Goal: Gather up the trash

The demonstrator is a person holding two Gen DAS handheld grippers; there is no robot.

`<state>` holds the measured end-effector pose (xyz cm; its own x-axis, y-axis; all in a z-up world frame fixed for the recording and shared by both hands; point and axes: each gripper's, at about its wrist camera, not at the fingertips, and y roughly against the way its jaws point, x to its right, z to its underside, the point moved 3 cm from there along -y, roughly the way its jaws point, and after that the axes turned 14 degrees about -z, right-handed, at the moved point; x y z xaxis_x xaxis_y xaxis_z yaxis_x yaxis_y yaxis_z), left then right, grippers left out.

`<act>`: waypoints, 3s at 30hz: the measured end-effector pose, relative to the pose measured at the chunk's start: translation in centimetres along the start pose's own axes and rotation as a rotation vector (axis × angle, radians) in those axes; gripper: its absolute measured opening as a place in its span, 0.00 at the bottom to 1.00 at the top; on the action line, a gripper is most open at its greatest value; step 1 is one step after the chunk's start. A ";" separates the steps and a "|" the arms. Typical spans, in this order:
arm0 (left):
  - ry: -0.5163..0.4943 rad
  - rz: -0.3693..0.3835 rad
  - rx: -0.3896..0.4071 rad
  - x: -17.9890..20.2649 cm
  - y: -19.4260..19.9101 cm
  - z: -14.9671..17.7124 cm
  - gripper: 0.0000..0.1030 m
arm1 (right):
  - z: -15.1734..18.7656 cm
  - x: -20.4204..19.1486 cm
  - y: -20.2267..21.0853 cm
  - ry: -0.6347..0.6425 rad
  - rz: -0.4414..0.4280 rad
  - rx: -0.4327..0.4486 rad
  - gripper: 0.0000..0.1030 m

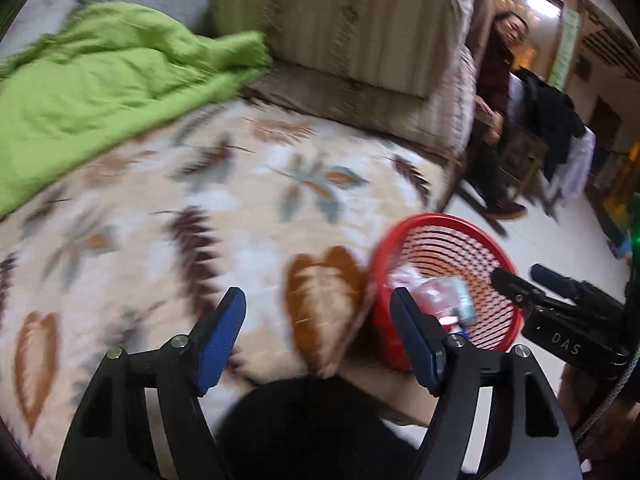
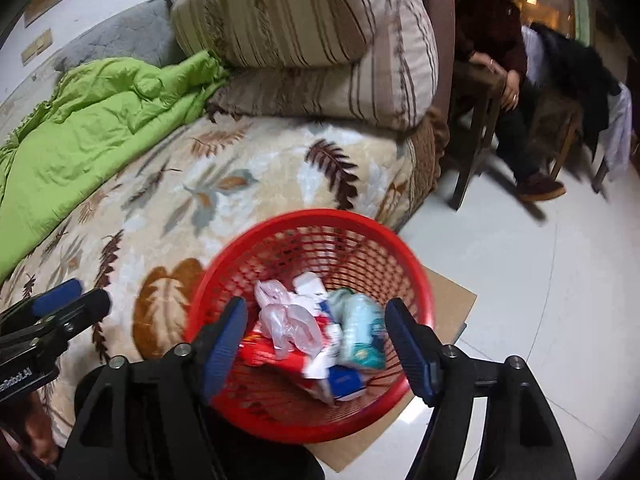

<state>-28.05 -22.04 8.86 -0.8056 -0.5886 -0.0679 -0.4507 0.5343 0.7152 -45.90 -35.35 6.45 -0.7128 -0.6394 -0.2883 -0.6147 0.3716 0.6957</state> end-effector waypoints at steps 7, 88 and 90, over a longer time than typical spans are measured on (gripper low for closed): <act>0.071 -0.160 0.105 -4.9 5.0 4.3 0.83 | 2.5 -5.0 2.6 0.127 0.006 0.070 0.91; 0.015 -0.334 0.088 -3.8 8.1 5.8 0.93 | 5.4 -8.1 6.4 0.263 -0.140 0.173 0.98; 0.047 -0.303 0.099 -4.3 8.3 5.9 0.93 | 5.4 -8.2 6.3 0.265 -0.141 0.171 0.98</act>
<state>-30.55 -11.48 11.02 -0.6118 -0.7557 -0.2337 -0.7044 0.3860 0.5956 -45.81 -24.12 9.62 -0.5184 -0.8366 -0.1768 -0.7645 0.3608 0.5342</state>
